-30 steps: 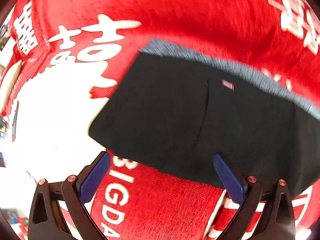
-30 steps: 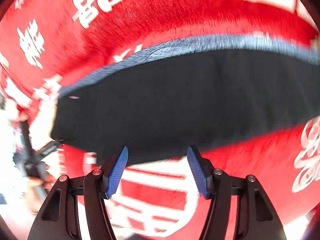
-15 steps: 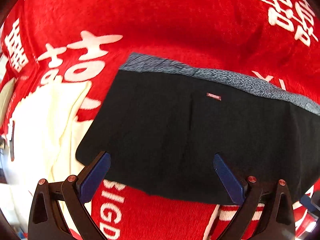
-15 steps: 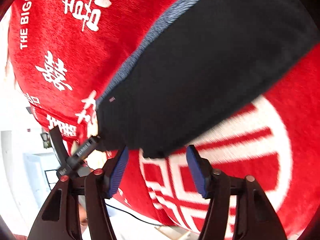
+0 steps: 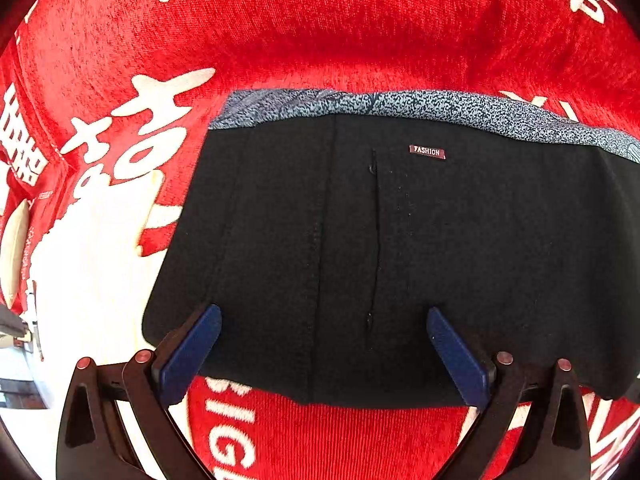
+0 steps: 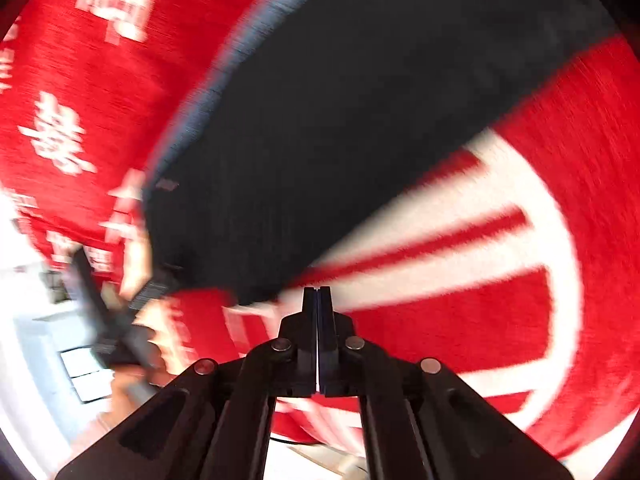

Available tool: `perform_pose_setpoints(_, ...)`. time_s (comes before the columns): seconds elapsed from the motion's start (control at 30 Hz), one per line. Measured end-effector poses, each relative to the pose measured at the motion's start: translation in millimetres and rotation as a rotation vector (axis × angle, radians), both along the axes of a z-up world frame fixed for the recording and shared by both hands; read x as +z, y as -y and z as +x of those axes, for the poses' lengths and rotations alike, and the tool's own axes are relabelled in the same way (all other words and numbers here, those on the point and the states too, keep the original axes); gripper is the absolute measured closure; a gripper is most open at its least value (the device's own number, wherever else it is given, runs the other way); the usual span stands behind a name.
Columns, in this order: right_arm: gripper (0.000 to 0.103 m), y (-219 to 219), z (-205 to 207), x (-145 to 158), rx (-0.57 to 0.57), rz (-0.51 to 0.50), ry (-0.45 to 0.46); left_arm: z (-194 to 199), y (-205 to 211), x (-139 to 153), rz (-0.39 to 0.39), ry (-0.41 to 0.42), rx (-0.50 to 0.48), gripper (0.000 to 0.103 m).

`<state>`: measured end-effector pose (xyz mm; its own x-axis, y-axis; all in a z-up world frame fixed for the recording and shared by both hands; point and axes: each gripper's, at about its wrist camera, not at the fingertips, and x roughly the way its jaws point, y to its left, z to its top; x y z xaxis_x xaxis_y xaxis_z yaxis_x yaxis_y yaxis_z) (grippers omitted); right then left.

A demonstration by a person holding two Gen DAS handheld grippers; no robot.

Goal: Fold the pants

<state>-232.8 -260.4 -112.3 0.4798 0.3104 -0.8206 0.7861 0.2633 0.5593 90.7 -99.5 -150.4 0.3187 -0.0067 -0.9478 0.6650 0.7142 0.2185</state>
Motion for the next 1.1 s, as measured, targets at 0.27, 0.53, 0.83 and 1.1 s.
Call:
perform_pose_setpoints(0.27,0.056,35,6,85,0.191,-0.353,-0.029,34,15,25,-0.092,0.025,0.042,0.0)
perform_pose_setpoints(0.53,0.056,66,74,76,0.355,-0.501,-0.119,78,47,-1,-0.096,0.034,0.185,0.0)
perform_pose_setpoints(0.83,0.061,121,16,59,0.256,-0.554,-0.284,66,52,10,-0.026,0.027,0.163,0.0)
perform_pose_setpoints(1.1,0.058,214,-98,98,-0.072,-0.577,-0.327,-62,125,44,-0.159,-0.112,-0.026,0.0)
